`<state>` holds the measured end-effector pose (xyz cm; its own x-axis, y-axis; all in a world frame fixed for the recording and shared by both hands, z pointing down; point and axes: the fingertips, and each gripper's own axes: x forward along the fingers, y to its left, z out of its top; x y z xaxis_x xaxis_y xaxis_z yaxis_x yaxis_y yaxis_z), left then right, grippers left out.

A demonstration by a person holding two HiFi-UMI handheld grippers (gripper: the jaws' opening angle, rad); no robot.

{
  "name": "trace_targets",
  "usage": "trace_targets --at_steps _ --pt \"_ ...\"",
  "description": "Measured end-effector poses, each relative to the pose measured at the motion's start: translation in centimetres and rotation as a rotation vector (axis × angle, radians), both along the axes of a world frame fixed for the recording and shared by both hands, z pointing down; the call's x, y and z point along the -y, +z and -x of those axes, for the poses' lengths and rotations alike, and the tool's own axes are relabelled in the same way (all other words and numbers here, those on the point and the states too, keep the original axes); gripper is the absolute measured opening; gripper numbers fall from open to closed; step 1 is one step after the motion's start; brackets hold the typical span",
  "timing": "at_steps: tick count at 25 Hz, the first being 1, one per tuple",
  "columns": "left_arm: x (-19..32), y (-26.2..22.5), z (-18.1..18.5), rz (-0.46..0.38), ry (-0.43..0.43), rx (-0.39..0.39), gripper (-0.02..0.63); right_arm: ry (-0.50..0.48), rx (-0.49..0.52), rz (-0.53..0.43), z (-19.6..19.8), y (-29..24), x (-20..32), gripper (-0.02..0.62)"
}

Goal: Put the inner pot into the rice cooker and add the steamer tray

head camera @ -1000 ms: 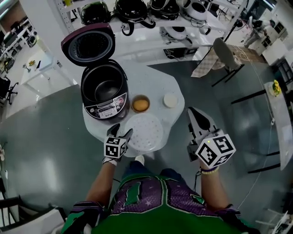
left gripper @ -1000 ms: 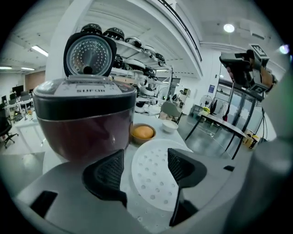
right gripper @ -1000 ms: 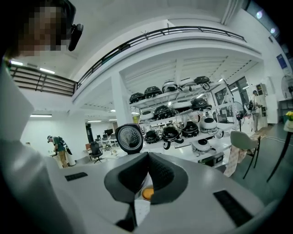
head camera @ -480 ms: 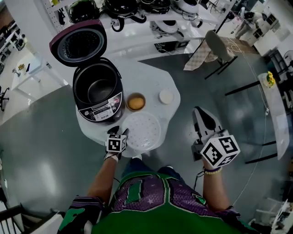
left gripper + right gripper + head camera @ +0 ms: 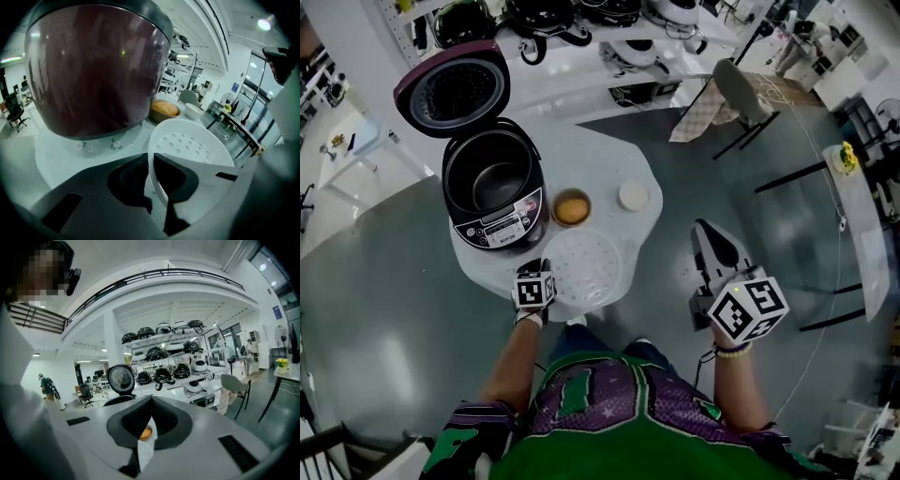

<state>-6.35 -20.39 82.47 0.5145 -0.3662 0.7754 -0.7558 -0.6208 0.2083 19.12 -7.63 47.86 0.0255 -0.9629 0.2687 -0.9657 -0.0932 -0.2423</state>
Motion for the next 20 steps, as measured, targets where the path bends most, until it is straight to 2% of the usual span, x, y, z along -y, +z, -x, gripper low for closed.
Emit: trace_targets --at_steps 3,9,14,20 --pt "-0.1 -0.4 0.2 0.013 -0.036 -0.021 0.045 -0.004 -0.004 0.0 -0.1 -0.1 -0.5 0.005" --pt "-1.3 -1.3 -0.2 0.043 -0.045 -0.058 0.041 0.002 0.013 -0.003 -0.8 -0.2 -2.1 0.005" --pt "-2.8 -2.2 -0.3 0.036 -0.054 -0.073 0.041 -0.015 0.023 -0.017 -1.1 -0.5 -3.1 0.005" --pt "-4.1 -5.0 -0.4 0.017 -0.109 -0.13 0.04 -0.049 0.03 -0.044 -1.3 -1.5 -3.9 0.005"
